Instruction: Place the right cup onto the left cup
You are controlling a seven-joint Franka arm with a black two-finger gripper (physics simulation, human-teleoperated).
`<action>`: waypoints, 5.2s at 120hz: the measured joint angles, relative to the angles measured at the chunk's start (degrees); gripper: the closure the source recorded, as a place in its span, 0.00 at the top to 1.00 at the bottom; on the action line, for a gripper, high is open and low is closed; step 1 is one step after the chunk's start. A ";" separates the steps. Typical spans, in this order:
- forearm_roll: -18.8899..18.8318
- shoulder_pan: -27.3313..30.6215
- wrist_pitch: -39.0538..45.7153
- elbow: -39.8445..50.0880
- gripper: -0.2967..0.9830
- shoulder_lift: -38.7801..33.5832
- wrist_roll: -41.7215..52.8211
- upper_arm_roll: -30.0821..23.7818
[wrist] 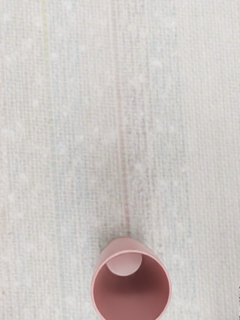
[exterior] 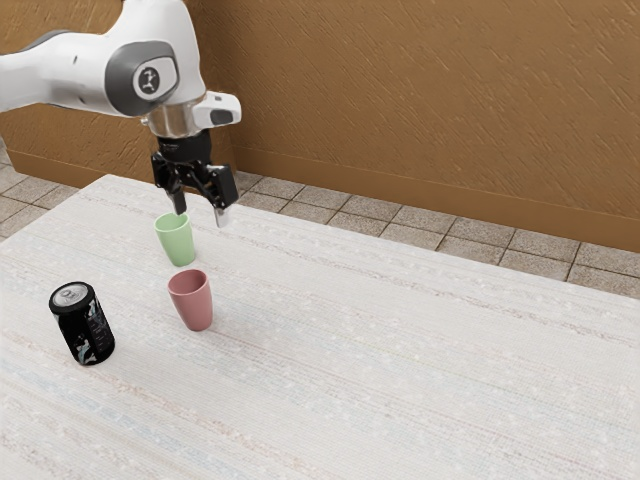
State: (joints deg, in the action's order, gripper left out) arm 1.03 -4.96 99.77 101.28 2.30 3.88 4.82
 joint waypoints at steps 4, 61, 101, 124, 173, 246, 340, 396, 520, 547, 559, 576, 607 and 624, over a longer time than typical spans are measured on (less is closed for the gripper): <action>0.21 0.32 0.54 0.80 0.77 0.02 -0.01 0.00; 1.63 4.24 6.93 3.77 0.76 5.36 -0.04 0.01; 2.32 5.95 10.23 4.29 0.71 9.19 -0.03 0.01; 3.03 6.35 11.81 6.13 0.68 9.81 -0.03 0.01; 3.31 7.18 14.57 5.66 0.64 12.98 0.27 0.10; 3.29 7.31 18.52 4.07 0.59 18.06 2.00 0.97; 3.35 7.51 18.44 3.77 0.19 17.97 3.07 1.06; 3.09 7.79 17.09 4.03 0.15 16.29 2.88 1.06; -0.71 8.53 -3.47 -24.30 0.15 23.00 4.41 3.79; -1.04 10.46 -6.64 -33.47 0.15 27.20 6.71 3.70; -1.19 11.40 -7.55 -36.67 0.15 29.19 7.93 3.72; -1.32 12.64 -8.74 -41.31 0.15 31.57 9.77 3.74; -1.82 15.27 -9.41 -48.11 0.15 36.35 13.40 3.54; -2.29 16.73 -8.79 -51.73 0.15 39.24 15.44 2.87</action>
State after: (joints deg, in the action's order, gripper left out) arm -1.26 11.77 90.98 49.54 41.54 19.32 7.69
